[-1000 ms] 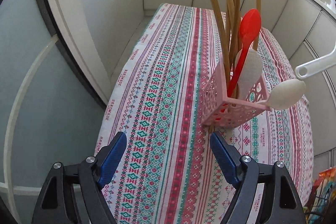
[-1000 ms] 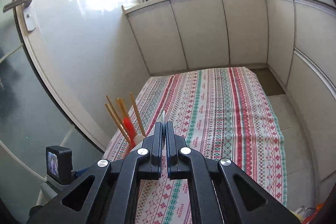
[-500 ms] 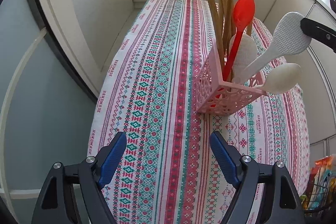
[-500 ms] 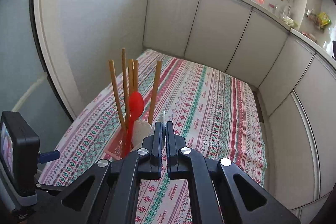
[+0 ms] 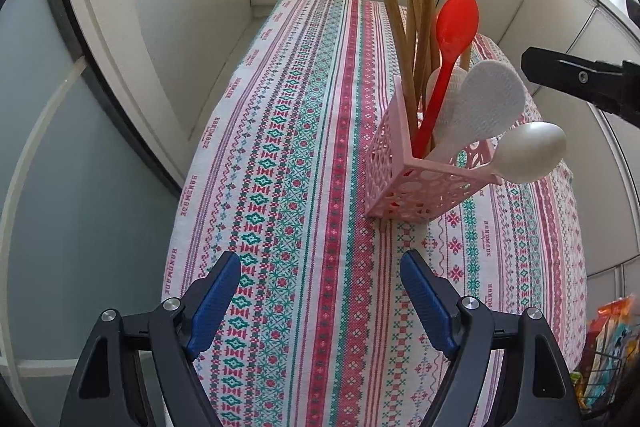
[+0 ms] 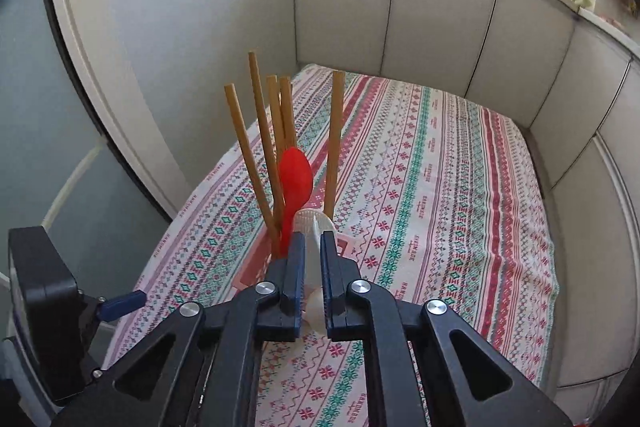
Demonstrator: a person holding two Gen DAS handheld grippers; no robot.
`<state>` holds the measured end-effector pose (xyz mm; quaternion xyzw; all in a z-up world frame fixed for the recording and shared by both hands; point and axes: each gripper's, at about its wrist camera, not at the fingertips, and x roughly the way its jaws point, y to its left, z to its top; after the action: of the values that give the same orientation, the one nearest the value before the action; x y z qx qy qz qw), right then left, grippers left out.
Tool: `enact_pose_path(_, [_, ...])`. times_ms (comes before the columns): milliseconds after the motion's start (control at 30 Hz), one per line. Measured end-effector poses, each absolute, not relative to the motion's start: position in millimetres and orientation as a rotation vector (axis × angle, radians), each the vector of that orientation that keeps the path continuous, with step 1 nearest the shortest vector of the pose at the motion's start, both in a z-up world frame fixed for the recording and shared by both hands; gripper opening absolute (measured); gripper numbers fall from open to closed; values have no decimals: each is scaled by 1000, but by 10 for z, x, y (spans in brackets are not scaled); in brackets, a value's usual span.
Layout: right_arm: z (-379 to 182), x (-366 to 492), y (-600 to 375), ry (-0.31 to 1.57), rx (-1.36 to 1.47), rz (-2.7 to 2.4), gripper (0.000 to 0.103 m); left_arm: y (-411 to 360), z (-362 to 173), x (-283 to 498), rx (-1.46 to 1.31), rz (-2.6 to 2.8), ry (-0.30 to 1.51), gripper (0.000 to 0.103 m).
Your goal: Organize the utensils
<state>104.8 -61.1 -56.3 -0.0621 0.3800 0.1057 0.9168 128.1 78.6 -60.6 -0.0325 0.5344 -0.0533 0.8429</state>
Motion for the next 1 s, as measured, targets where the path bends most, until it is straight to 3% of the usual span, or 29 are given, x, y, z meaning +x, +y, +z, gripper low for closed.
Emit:
enact_pose_path(100, [-423,919,-742,738,-84,206,41,733,-544,1247,-61,-113,1116,85])
enact_pose_path(267, [-209,582,-1097,684,-25,160,49,634,-366,1131,-44,-101,1080,88])
enact_pose_path(367, [-146,369,-1362,673,20,128,57,552,-196,999,-35,-90,1037,92])
enact_pose_path(433, [-127,219,-1517,672,29,92,62,488,-88,903,-27,-85,1011,102])
enact_pose_path(533, [-112,-11,-1699,668,32,40,72,381,95,724,-11,-80,960,103])
enact_pose_path(767, [-178,-542,-1992,659,34,-64,103,125,392,364,57,-85,879,103])
enact_pose_path(1000, [-214,-782,-2093,656,39,-118,103,48,554,167,59,-64,794,103])
